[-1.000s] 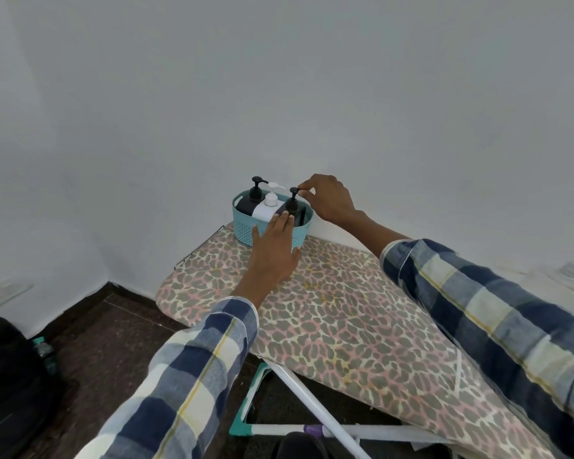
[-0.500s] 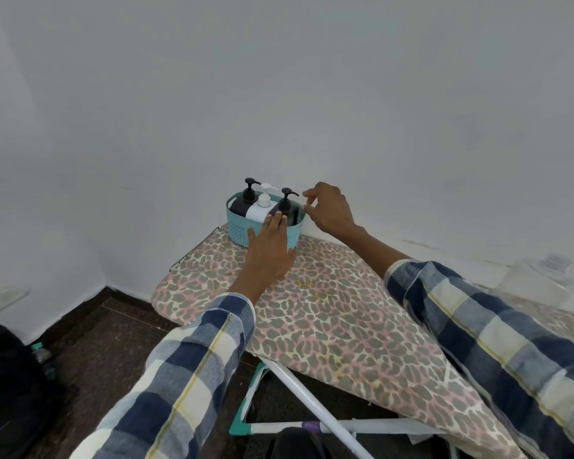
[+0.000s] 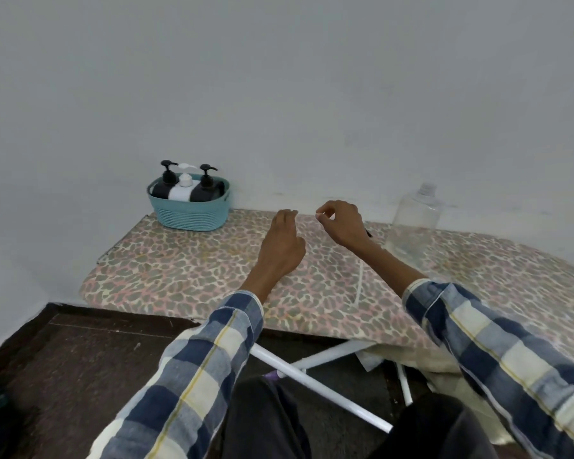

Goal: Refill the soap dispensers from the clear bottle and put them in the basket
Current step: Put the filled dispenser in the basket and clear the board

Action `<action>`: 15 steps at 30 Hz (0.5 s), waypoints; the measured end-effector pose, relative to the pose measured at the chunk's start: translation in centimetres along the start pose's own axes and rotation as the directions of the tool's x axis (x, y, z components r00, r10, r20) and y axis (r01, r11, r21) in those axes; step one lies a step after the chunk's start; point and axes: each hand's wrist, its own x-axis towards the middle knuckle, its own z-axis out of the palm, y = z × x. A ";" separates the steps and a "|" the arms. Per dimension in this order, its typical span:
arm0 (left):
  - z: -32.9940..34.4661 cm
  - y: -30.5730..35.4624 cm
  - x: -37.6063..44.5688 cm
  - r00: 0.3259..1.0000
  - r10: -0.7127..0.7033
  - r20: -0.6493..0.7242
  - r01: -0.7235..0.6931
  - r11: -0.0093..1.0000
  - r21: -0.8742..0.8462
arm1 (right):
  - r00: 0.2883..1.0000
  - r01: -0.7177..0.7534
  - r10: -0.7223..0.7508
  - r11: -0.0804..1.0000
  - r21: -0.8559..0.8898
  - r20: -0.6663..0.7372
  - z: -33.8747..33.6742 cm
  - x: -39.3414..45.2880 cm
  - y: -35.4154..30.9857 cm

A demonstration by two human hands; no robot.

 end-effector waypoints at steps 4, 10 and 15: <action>3.3 2.2 -0.8 0.998 -0.021 0.067 0.026 0.996 -0.085 | 0.997 -0.076 0.076 0.995 -0.065 -0.008 -2.2 -1.7 4.0; 6.7 2.1 -2.3 0.983 -0.052 0.176 0.065 0.996 -0.066 | 0.983 -0.118 0.149 0.960 -0.253 0.104 -2.9 -2.6 7.0; 7.2 1.9 -2.3 0.988 -0.073 0.138 0.084 0.994 -0.072 | 0.964 -0.157 0.222 0.921 -0.357 0.149 -1.5 -2.3 7.7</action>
